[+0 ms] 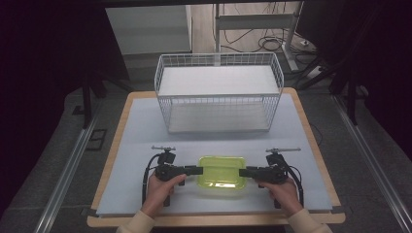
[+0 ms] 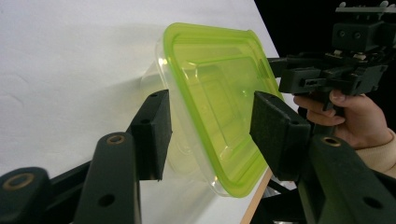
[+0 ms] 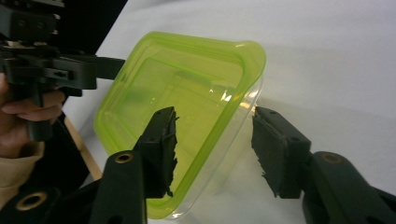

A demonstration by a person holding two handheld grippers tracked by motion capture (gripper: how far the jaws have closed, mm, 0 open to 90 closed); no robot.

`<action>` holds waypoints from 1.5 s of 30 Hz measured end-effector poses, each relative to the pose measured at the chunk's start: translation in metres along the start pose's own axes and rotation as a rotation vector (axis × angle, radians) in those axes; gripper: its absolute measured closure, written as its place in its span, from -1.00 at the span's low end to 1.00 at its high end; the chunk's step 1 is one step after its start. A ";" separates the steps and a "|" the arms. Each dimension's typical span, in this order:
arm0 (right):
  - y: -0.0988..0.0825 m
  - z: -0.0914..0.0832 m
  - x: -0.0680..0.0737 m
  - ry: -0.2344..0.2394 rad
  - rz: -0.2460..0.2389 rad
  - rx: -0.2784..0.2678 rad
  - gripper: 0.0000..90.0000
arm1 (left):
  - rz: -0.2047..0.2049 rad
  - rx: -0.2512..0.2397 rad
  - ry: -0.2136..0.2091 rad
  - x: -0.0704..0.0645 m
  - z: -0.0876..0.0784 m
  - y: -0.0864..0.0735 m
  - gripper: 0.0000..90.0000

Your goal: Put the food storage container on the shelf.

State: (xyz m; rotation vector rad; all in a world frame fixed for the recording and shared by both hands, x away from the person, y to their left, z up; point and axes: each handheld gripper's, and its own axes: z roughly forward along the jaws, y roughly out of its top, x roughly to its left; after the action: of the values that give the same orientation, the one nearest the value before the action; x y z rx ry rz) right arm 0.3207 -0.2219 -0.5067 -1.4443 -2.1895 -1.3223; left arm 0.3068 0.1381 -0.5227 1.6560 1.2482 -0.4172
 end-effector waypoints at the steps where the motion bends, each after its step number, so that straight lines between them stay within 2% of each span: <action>1: 0.000 0.001 -0.001 0.014 0.011 0.006 0.16 | -0.008 -0.001 -0.008 0.002 0.000 0.000 0.09; 6: -0.002 0.004 -0.004 0.037 0.029 0.013 0.29 | -0.036 0.008 -0.025 0.006 0.003 -0.001 0.14; 9: -0.002 0.005 -0.004 0.039 0.034 0.018 0.41 | -0.055 0.036 -0.057 0.010 0.008 -0.003 0.34; 11: -0.003 0.005 -0.006 0.034 0.039 0.015 0.50 | -0.050 0.044 -0.023 0.009 0.008 -0.003 0.50; 12: -0.003 0.005 -0.006 0.035 0.044 0.016 0.52 | -0.050 0.040 -0.021 0.010 0.008 -0.004 0.60; 13: -0.003 0.005 -0.006 0.035 0.044 0.016 0.52 | -0.050 0.040 -0.021 0.010 0.008 -0.004 0.62; 16: -0.003 0.004 -0.007 0.048 0.070 0.012 0.59 | -0.047 0.036 -0.020 0.009 0.007 -0.004 0.66; 19: -0.003 0.001 -0.007 0.059 0.084 0.000 0.66 | -0.023 0.028 -0.009 0.004 0.005 -0.006 0.70; 23: -0.002 -0.005 -0.006 0.071 0.107 -0.024 0.75 | -0.008 0.012 -0.014 -0.002 0.002 -0.008 0.77; 27: -0.001 -0.009 -0.004 0.067 0.096 -0.028 0.77 | 0.017 0.004 -0.012 -0.009 0.000 -0.008 0.78; 37: 0.001 -0.017 0.003 0.079 0.062 -0.049 0.78 | 0.033 -0.012 -0.043 -0.015 -0.005 -0.007 0.79; 45: 0.005 -0.021 0.009 0.089 0.044 -0.065 0.78 | 0.048 -0.030 -0.042 -0.021 -0.012 -0.005 0.79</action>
State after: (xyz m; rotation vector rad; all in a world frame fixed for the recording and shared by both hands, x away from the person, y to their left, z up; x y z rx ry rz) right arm 0.3141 -0.2313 -0.4864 -1.4188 -2.0654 -1.4272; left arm 0.2904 0.1374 -0.5041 1.6409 1.1755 -0.4003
